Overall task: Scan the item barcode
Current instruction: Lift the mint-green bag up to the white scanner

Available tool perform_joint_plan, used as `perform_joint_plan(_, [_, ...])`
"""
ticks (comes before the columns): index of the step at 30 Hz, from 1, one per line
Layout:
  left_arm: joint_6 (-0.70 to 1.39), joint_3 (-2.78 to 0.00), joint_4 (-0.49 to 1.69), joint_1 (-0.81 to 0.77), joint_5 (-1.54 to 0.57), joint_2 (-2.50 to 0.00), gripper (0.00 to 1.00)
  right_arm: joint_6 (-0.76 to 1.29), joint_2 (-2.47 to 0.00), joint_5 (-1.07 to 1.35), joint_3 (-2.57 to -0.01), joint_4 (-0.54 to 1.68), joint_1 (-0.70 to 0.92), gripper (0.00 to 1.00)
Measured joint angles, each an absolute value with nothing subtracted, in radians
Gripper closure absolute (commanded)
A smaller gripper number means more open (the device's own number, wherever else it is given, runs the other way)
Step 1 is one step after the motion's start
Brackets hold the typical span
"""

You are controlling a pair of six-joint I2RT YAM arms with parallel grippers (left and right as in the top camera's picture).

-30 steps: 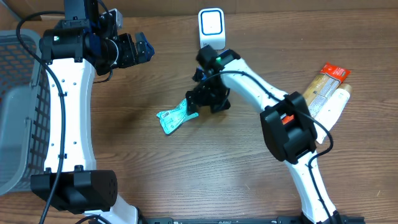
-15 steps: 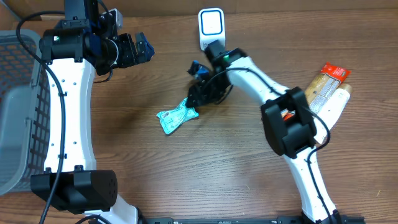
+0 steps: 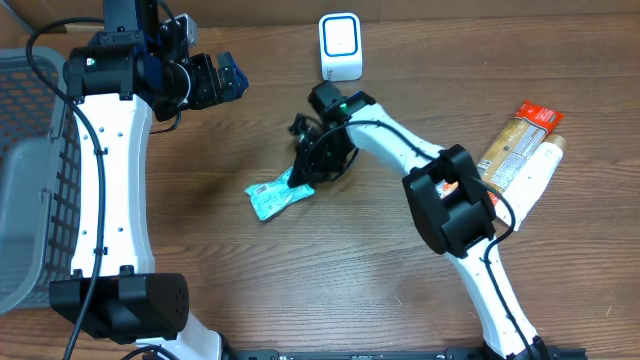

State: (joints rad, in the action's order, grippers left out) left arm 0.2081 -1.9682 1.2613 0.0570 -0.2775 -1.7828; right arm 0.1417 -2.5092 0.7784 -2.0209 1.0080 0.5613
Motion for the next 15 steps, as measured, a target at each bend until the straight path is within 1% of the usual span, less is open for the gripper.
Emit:
perform_joint_plan(4, [0.208,-1.968,1.261,0.057,-0.278,-1.783,0.00,0.147,-2.491,0.780,-2.016,1.043,0.472,0.96])
perform_joint_plan(7, [0.208,-1.968,1.261,0.057,-0.278,-1.783,0.00,0.140,-2.427,0.757,-2.003,1.088,0.403,0.96])
perform_joint_plan(11, [0.208,-1.968,1.261,0.057,-0.278,-1.783,0.00,0.128,-2.264,0.694,-2.002,1.124,0.334,0.96])
perform_joint_plan(15, [0.208,-1.968,1.261,0.057,-0.278,-1.783,0.00,0.118,-2.061,0.644,-2.003,1.149,0.331,0.96])
